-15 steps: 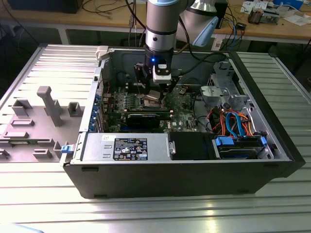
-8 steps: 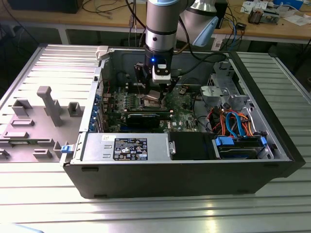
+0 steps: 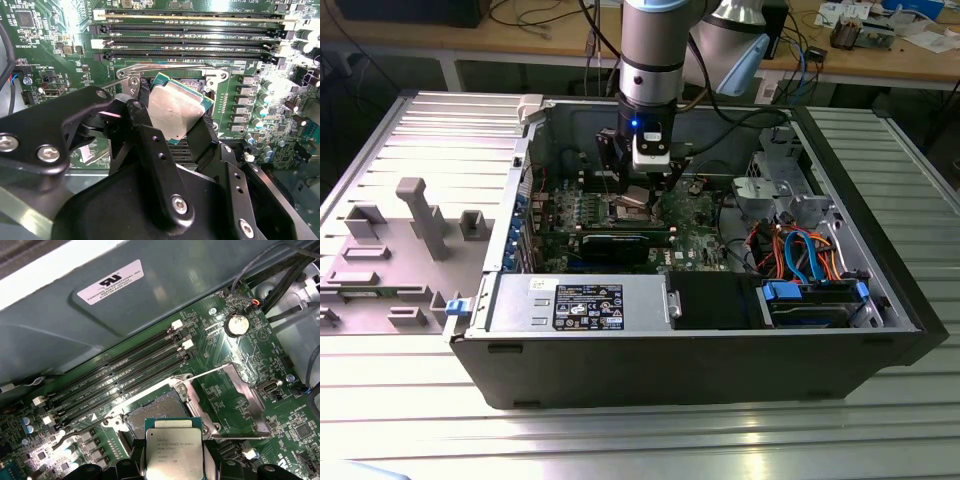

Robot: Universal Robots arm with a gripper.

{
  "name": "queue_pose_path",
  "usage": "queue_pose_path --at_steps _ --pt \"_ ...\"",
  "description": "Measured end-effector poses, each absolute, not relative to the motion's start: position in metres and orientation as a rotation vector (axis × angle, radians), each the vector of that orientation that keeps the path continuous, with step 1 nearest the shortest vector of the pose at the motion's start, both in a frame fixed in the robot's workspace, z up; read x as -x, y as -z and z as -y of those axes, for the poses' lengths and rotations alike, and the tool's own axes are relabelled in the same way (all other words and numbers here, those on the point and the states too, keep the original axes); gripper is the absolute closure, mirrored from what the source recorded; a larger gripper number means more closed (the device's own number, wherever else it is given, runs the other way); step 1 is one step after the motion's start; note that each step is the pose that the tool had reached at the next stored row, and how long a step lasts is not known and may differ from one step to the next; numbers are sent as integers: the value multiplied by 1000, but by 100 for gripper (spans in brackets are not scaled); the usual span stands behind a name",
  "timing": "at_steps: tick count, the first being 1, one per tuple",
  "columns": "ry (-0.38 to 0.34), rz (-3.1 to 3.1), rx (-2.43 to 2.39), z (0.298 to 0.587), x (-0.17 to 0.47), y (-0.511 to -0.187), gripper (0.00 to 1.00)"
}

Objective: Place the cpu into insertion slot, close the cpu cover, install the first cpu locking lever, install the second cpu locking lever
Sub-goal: 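Place the cpu into insertion slot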

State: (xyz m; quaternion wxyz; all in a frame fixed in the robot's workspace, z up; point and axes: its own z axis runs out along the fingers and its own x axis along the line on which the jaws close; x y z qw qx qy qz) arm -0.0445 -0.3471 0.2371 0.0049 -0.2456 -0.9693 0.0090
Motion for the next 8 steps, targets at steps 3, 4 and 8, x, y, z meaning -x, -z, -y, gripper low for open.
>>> queue_pose_path --at_steps 3,4,8 --pt "-28 3033 779 347 45 -237 45" --pt "-28 3032 783 347 45 -237 45" --pt "-28 3029 794 347 45 -237 45"
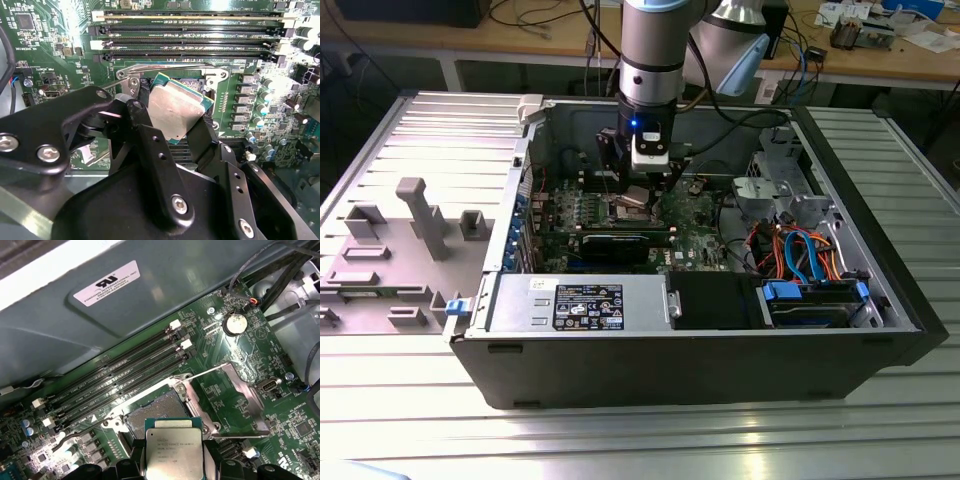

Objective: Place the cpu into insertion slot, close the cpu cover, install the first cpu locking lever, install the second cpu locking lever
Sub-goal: 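Place the cpu into insertion slot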

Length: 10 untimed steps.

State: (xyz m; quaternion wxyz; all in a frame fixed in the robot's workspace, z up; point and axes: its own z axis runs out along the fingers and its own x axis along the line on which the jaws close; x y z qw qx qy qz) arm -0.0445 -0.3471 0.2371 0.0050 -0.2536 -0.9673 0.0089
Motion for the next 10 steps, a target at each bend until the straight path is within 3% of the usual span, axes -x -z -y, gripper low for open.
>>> queue_pose_path --at_steps 10 --pt "-28 3021 824 347 45 -237 45"
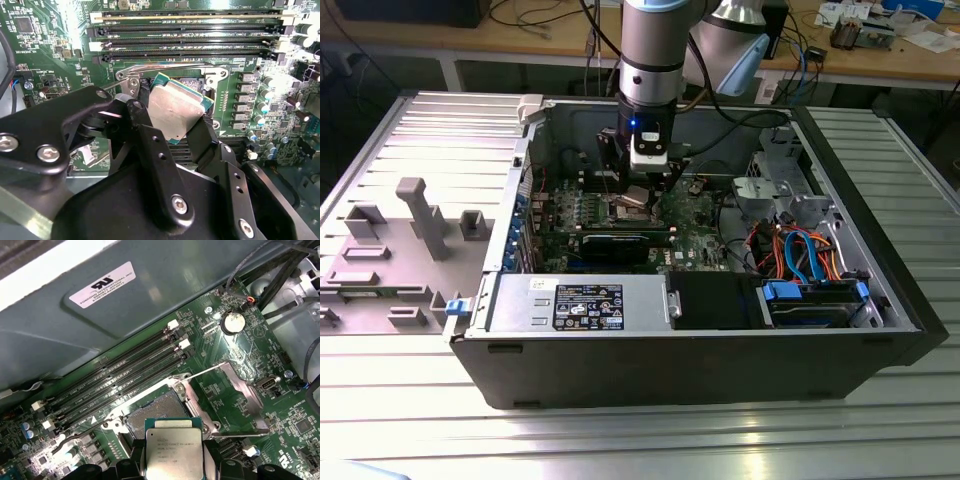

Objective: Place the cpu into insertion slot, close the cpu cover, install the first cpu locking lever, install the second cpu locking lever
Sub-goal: 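Place the cpu into insertion slot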

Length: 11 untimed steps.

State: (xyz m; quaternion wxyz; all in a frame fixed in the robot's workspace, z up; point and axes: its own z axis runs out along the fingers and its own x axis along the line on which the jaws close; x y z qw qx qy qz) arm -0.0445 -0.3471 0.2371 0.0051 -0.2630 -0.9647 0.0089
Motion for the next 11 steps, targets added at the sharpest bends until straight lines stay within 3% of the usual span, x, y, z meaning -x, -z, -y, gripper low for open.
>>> queue_pose_path --at_steps 11 --pt "-28 3014 850 347 45 -237 45"
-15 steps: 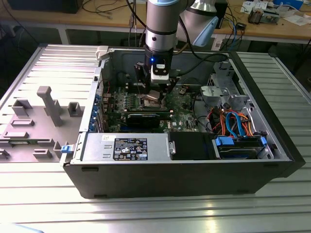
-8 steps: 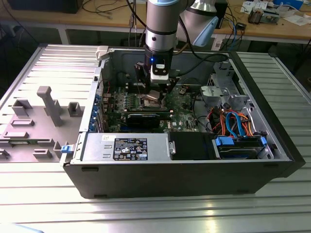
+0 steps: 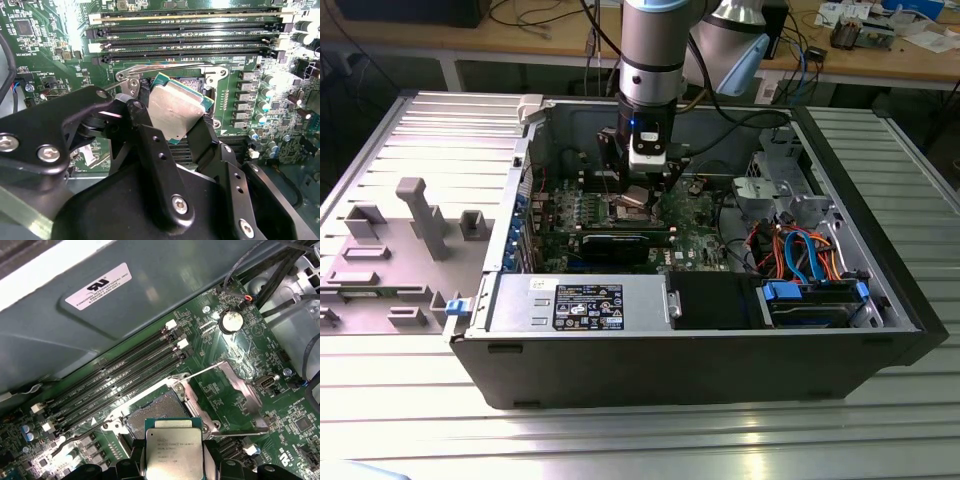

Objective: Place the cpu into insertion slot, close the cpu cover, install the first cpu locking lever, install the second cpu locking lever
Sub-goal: 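Place the cpu into insertion slot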

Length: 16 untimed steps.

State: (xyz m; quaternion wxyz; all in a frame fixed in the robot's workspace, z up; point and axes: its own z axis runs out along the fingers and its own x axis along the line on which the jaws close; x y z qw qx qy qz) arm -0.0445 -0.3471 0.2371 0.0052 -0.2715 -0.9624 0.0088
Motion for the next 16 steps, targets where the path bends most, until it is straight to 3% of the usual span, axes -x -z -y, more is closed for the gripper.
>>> queue_pose_path --at_steps 16 --pt "-27 3005 880 347 45 -237 45"
